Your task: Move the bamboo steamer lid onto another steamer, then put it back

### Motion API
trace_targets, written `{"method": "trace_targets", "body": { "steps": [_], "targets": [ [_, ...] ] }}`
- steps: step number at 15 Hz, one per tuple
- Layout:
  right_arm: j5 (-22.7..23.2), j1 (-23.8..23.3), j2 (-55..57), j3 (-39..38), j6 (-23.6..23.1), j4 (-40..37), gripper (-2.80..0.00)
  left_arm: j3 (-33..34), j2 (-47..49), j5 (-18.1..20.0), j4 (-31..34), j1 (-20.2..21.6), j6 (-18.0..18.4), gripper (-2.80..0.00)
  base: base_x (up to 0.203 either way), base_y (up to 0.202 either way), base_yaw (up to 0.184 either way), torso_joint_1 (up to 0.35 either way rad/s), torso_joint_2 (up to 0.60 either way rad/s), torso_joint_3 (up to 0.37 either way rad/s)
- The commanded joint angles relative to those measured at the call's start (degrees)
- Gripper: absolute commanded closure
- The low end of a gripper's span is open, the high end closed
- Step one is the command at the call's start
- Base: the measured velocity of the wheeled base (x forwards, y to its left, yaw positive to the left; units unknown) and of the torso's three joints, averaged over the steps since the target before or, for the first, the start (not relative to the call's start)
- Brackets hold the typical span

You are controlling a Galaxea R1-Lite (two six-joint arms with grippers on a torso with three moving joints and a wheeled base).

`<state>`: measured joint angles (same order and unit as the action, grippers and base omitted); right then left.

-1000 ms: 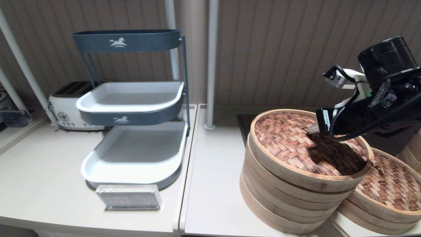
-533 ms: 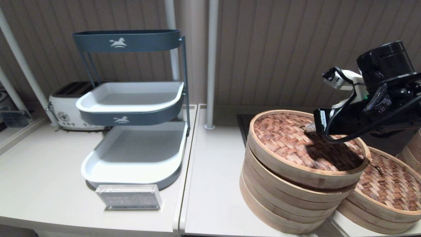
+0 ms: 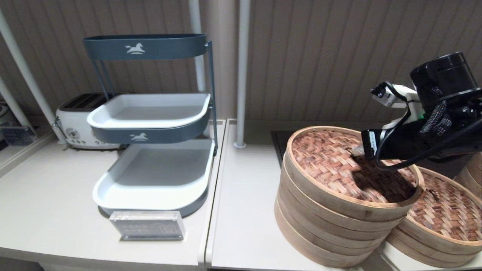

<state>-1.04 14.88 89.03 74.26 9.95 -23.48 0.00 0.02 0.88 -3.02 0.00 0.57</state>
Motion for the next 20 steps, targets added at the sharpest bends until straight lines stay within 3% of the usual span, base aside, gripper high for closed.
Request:
{"method": "trace_targets", "body": {
  "steps": [1,8,9,15,20],
  "targets": [
    [0.07,0.06,-0.49,-0.73,0.07,-0.08,0.00,1.58,-0.02,0.00,-0.05,0.00,0.04,0.00,0.000,0.000,0.000,0.000,0.00,0.000],
    [-0.19,-0.03,-0.81,-0.96,0.01,-0.08,0.00,1.58,-0.02,0.00,-0.05,0.00,0.04,0.00,0.000,0.000,0.000,0.000,0.00,0.000],
    [-0.35,-0.12,-0.96,-1.05,0.07,-0.08,-2.80,1.58,-0.02,0.00,-0.05,0.00,0.04,0.00,0.000,0.000,0.000,0.000,0.00,0.000],
    [-0.32,-0.15,-5.10,0.09,0.07,0.76,-2.80,1.58,-0.02,0.00,-0.05,0.00,0.04,0.00,0.000,0.000,0.000,0.000,0.00,0.000],
    [-1.42,-1.57,-24.76,-1.91,-0.12,-1.18,-2.80,1.58,-0.02,0.00,-0.05,0.00,0.04,0.00,0.000,0.000,0.000,0.000,0.00,0.000]
  ]
}}
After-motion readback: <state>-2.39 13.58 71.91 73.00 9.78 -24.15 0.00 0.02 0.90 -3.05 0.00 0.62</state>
